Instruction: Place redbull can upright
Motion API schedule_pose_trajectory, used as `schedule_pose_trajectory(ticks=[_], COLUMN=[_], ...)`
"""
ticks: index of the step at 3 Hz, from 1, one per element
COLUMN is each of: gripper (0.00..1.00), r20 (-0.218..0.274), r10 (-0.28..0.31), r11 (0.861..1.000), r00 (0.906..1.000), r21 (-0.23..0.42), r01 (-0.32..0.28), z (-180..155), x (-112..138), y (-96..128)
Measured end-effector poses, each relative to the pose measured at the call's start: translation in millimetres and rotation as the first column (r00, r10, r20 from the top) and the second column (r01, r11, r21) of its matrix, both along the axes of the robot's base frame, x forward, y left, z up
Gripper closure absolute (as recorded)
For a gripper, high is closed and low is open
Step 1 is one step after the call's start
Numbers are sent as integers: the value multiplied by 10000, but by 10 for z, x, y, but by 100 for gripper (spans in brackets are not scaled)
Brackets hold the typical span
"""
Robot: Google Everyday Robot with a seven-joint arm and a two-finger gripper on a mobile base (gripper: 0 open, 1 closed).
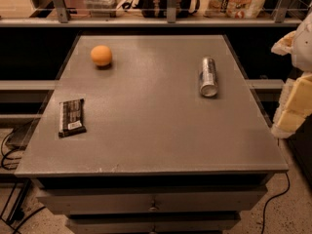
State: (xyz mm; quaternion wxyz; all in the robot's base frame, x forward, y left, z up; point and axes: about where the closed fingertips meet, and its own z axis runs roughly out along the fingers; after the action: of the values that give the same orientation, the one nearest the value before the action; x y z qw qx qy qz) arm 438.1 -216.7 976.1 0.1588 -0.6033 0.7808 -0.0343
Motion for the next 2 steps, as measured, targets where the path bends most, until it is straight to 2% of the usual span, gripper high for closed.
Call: schedule_pose_trajectory(ticks=[1,2], gripper=[0,0], r20=[0,2], r10=[0,-365], r11=[10000,9992], r00=[10000,9993], r21=[0,134], r01=[0,365], z=[0,-10], x=[0,59], y=[0,37])
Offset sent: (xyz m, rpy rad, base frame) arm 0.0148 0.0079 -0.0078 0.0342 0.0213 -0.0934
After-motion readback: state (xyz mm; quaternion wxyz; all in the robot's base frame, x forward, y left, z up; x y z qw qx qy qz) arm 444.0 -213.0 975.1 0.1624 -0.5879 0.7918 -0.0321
